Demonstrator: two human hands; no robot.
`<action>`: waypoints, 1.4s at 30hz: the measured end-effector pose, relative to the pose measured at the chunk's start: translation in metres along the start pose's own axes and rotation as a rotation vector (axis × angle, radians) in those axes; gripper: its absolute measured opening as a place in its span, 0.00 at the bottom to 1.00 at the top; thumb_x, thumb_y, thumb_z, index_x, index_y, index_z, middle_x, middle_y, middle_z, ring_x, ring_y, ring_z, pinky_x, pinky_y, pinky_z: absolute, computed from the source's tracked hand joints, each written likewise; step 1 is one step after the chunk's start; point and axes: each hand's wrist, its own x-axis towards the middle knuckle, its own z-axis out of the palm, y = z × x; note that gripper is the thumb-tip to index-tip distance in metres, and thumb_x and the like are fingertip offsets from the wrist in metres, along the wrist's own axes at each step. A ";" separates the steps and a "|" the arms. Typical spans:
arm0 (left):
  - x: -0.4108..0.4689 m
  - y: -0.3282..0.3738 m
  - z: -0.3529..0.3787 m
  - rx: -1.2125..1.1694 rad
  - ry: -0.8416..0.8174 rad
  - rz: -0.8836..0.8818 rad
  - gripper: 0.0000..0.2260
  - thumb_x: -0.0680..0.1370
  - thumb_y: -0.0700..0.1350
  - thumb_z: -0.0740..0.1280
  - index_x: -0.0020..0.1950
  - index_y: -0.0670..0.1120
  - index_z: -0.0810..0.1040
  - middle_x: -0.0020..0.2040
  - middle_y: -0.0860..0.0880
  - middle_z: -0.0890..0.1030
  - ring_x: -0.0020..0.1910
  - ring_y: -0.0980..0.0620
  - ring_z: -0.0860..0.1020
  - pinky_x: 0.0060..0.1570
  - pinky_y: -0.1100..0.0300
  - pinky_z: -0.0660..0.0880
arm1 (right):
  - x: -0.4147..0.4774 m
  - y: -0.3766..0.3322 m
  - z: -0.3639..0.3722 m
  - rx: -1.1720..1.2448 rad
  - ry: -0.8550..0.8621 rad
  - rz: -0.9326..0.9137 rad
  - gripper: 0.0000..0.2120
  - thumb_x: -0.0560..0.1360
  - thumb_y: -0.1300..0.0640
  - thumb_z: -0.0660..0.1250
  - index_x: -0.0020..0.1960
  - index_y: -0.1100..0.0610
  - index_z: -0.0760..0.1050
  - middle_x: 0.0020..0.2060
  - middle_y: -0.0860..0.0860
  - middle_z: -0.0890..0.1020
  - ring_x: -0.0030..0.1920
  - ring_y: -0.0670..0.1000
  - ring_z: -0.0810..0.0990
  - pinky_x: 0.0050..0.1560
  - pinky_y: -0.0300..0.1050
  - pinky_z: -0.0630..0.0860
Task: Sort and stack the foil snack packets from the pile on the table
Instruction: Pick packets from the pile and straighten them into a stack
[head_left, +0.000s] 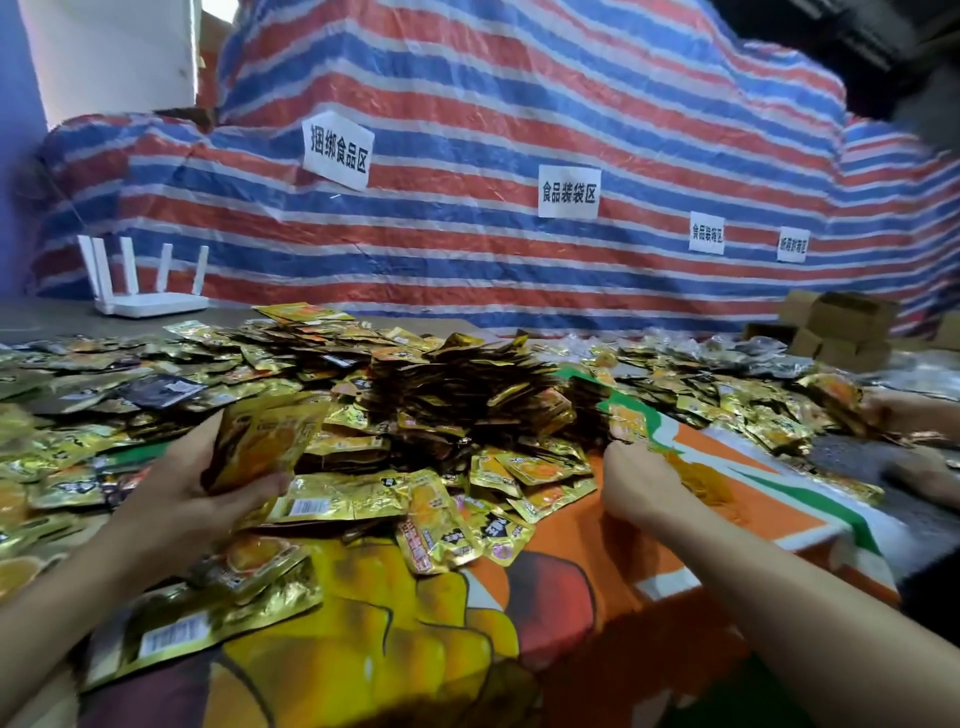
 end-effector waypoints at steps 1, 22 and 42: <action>-0.002 0.005 0.001 0.002 -0.001 0.027 0.19 0.70 0.46 0.76 0.59 0.57 0.80 0.53 0.51 0.85 0.51 0.52 0.84 0.50 0.47 0.80 | -0.001 -0.002 -0.001 -0.014 0.017 -0.008 0.10 0.76 0.67 0.59 0.39 0.57 0.66 0.37 0.52 0.73 0.46 0.59 0.80 0.38 0.48 0.71; 0.011 0.020 -0.022 -0.745 0.138 -0.437 0.14 0.69 0.48 0.71 0.52 0.46 0.87 0.44 0.44 0.85 0.34 0.45 0.82 0.30 0.55 0.77 | -0.041 -0.255 -0.036 1.653 -0.305 -0.558 0.10 0.74 0.70 0.69 0.39 0.59 0.81 0.34 0.52 0.84 0.36 0.49 0.83 0.36 0.41 0.80; 0.009 0.015 -0.032 -0.660 -0.079 -0.574 0.09 0.71 0.42 0.73 0.49 0.40 0.86 0.43 0.39 0.83 0.37 0.42 0.83 0.34 0.53 0.80 | -0.033 -0.249 -0.014 1.274 -0.204 -0.747 0.10 0.79 0.66 0.68 0.52 0.55 0.85 0.42 0.56 0.86 0.43 0.54 0.86 0.47 0.46 0.84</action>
